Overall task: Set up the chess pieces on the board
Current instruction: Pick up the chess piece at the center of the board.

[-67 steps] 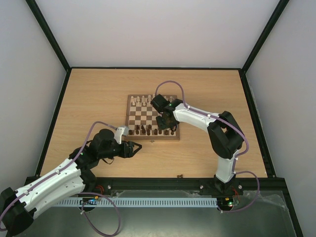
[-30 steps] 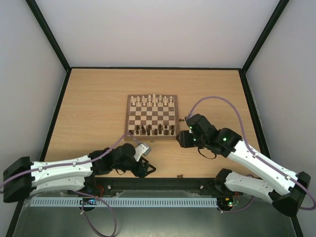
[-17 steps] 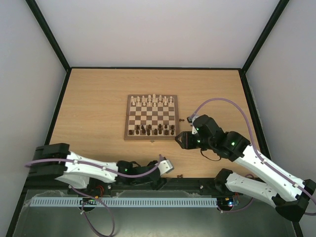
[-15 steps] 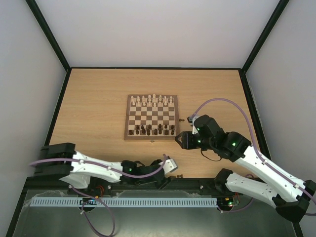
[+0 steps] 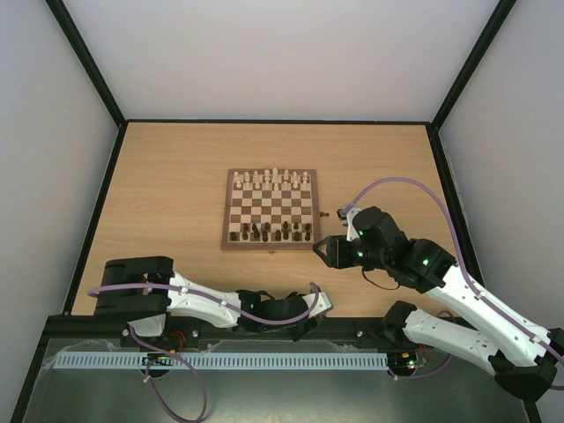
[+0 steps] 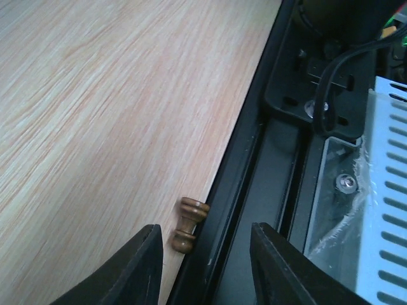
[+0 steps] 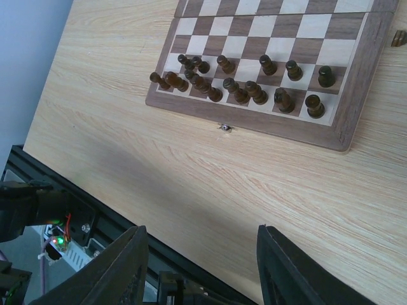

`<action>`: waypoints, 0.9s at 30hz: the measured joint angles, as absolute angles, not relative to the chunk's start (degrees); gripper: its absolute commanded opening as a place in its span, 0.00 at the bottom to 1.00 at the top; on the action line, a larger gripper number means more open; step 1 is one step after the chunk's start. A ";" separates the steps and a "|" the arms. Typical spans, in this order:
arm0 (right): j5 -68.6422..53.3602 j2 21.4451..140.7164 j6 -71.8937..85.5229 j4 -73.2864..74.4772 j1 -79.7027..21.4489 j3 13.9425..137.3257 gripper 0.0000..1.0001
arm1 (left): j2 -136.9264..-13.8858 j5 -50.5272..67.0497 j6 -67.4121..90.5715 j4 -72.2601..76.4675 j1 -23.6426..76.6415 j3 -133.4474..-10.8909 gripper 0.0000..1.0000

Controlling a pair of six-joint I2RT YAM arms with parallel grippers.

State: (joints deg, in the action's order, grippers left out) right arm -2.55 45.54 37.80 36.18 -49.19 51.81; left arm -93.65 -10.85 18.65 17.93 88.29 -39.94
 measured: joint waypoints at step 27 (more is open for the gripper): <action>-3.73 45.47 36.27 36.18 -49.19 50.13 0.48 | -97.25 -9.98 11.51 31.46 88.31 -31.94 0.40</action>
State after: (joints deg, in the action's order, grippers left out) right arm -3.73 45.47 36.27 36.18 -49.19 50.13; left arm -97.25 -9.98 11.51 31.46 88.31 -31.94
